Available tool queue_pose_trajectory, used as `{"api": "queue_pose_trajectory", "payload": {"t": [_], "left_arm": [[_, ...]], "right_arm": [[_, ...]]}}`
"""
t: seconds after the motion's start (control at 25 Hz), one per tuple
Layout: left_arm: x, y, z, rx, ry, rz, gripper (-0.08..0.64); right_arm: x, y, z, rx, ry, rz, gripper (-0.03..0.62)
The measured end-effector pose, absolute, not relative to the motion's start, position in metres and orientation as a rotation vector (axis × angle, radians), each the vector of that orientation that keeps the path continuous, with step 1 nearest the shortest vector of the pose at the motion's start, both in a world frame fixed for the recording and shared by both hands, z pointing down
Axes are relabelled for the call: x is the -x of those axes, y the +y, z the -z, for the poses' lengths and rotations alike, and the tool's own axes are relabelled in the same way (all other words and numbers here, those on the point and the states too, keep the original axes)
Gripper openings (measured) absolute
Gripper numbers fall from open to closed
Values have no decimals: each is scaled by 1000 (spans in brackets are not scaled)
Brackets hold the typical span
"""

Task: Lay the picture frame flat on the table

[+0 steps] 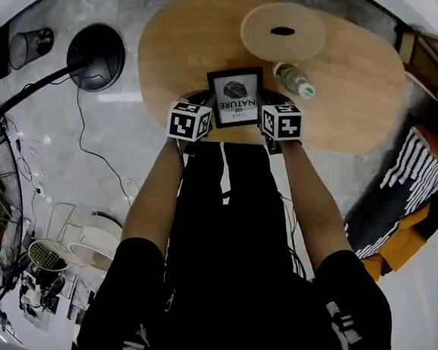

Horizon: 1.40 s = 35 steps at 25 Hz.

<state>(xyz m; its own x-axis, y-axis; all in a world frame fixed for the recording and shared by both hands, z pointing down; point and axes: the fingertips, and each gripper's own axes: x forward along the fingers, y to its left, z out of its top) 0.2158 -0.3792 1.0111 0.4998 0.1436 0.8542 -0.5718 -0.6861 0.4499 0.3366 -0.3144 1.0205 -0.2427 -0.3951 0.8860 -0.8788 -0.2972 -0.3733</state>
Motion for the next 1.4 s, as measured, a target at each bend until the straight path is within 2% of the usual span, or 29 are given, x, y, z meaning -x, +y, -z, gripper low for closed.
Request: {"api": "queue_pose_trajectory", "payload": {"t": [0.36, 0.64, 1.0, 1.4], "left_arm": [[-214, -392, -1042, -1953, -367, -1279, 58], [-202, -415, -981, -2049, -423, -1198, 58], [-176, -433, -796, -2338, -474, -1027, 57], [-157, -459, -567, -2692, -660, -705, 57]], "right_arm": [[-329, -318, -1050, -1523, -1517, -1530, 69], [-323, -316, -1001, -1602, -1497, -1379, 52], [-297, -352, -794, -1906, -1678, -1180, 17], [-292, -393, -541, -2280, -1872, -679, 15]]}}
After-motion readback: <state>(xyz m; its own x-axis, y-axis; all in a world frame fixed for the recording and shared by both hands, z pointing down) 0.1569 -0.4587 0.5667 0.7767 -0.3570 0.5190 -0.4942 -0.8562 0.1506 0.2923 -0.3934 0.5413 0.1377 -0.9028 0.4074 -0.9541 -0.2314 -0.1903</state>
